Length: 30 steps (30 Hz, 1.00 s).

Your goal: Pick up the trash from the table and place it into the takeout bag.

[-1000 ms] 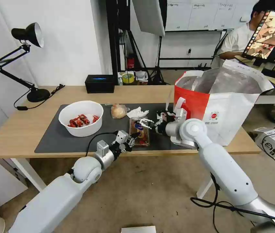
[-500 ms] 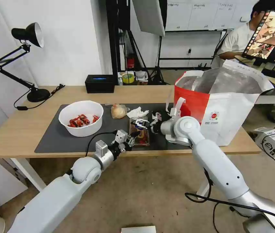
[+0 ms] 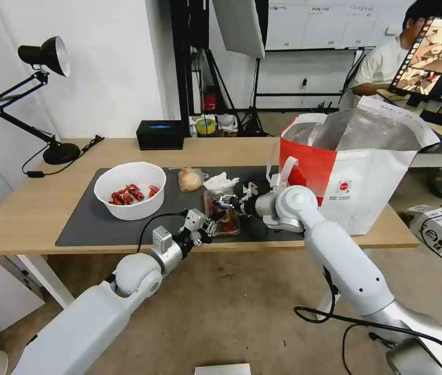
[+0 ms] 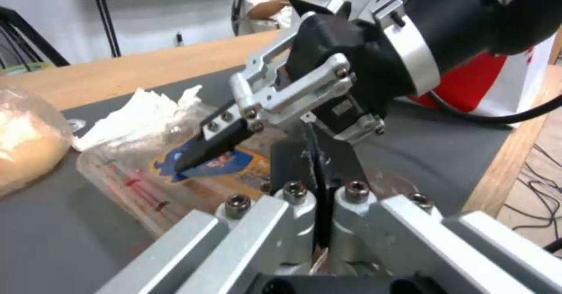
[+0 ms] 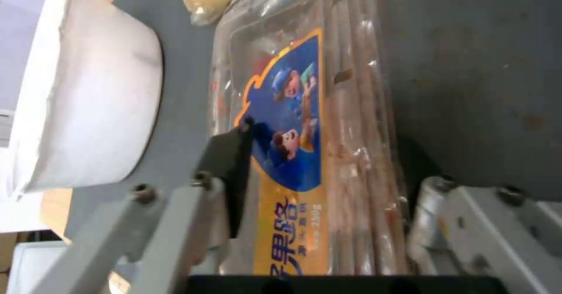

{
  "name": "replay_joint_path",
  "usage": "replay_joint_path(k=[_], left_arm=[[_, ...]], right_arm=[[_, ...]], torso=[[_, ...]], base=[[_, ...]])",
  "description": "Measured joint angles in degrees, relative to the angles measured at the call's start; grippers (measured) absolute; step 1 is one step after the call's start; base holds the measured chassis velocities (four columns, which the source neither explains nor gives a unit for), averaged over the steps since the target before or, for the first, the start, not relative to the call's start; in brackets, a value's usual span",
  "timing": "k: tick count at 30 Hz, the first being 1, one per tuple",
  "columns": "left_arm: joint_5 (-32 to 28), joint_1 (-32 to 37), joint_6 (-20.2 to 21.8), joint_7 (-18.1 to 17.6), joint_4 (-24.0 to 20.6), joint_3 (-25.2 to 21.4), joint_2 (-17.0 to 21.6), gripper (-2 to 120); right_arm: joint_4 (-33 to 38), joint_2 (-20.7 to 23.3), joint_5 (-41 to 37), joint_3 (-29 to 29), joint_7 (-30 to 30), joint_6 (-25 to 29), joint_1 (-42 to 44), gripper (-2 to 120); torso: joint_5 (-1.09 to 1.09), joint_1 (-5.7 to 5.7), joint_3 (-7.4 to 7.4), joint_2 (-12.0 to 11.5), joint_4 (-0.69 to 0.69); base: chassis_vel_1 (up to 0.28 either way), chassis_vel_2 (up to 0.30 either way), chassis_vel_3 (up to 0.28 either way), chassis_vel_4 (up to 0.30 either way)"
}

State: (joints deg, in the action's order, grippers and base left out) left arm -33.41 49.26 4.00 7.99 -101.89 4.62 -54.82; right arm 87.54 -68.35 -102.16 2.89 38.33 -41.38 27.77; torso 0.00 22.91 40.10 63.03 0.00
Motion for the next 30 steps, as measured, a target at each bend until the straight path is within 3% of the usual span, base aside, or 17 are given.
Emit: replay_joint_path(k=[9, 12, 25, 26, 30], left_arm=[[-0.28, 1.06, -0.03, 0.25, -0.75, -1.55, -0.21, 0], [-1.66, 2.61, 0.04, 0.23, -2.52, -4.41, 0.38, 0], [-2.21, 9.94, -0.7, 0.08, -6.22, -11.7, 2.15, 0], [-1.88, 13.14, -1.11, -0.11, -7.45, -13.36, 2.42, 6], [-1.31, 15.93, -1.78, -0.7, -8.28, -15.02, 2.14, 13]], right_arm=[[1.02, 0.8, -0.39, -0.76, 0.11, 0.0, 0.64, 13], [2.14, 1.14, -0.15, -2.8, -1.1, 0.01, 1.38, 0], [7.32, 3.18, 1.35, -7.7, -5.05, 0.34, 3.78, 0], [10.8, 4.47, 3.02, -9.08, -7.67, 1.34, 4.49, 0], [13.94, 5.46, 4.39, -10.06, -9.87, 3.21, 4.89, 0]], torso=[[0.0, 0.0, 0.0, 0.0, -0.01], [0.0, 0.0, 0.0, 0.0, 0.0], [0.0, 0.0, 0.0, 0.0, -0.01], [0.0, 0.0, 0.0, 0.0, 0.0], [0.0, 0.0, 0.0, 0.0, -0.01]], base=[[0.0, 0.0, 0.0, 0.0], [0.0, 0.0, 0.0, 0.0], [0.0, 0.0, 0.0, 0.0], [0.0, 0.0, 0.0, 0.0], [0.0, 0.0, 0.0, 0.0]])
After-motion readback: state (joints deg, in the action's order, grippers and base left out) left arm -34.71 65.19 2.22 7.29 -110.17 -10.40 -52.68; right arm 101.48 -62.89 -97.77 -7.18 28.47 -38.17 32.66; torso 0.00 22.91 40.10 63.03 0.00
